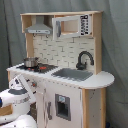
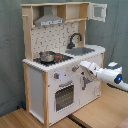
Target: Play with the kitchen
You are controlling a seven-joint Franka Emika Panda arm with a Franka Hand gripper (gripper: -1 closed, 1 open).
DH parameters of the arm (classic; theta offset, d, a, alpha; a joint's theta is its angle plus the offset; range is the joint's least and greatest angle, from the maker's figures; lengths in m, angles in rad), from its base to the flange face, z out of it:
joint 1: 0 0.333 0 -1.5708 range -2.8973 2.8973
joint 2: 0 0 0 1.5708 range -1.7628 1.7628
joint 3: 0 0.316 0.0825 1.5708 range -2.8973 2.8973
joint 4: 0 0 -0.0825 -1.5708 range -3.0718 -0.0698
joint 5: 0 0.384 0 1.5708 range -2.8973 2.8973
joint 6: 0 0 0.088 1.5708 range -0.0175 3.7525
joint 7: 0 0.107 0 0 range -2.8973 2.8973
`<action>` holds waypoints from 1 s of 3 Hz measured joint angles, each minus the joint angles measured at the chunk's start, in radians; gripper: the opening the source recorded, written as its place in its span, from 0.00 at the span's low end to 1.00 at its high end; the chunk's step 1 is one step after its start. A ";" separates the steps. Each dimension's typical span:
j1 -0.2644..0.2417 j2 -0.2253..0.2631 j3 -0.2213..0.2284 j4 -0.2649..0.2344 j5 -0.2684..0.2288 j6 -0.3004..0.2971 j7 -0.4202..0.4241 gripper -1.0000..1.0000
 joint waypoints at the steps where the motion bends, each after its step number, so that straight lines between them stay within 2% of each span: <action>1: -0.078 -0.004 0.017 0.058 0.020 0.000 -0.006 1.00; 2: -0.147 -0.005 0.039 0.122 0.020 -0.001 -0.013 1.00; 3: -0.147 -0.005 0.039 0.122 0.020 -0.001 -0.015 0.00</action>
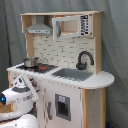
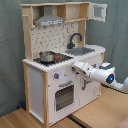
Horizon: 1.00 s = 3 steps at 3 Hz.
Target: Play with the kitchen
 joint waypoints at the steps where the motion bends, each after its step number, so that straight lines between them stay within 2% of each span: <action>1: -0.001 -0.001 -0.001 0.004 0.001 -0.002 -0.006 0.00; 3: 0.001 0.011 -0.006 0.015 0.007 -0.024 -0.234 0.00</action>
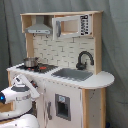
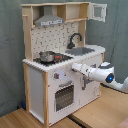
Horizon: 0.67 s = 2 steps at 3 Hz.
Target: Play with the kitchen
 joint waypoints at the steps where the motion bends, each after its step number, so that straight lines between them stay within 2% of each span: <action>1: 0.000 0.001 0.000 0.000 0.000 0.000 -0.126 0.00; 2: 0.001 0.001 0.000 0.000 0.000 -0.001 -0.231 0.00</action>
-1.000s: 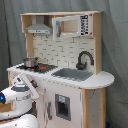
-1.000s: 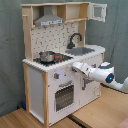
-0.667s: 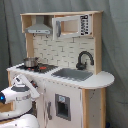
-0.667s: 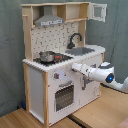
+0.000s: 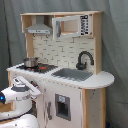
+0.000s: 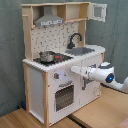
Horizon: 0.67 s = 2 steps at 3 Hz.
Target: Play with the kitchen
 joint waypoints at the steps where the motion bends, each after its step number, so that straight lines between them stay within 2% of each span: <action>1: 0.001 0.000 0.000 0.000 0.000 -0.003 -0.103 0.00; 2: 0.003 0.000 0.001 0.001 0.000 -0.012 -0.232 0.00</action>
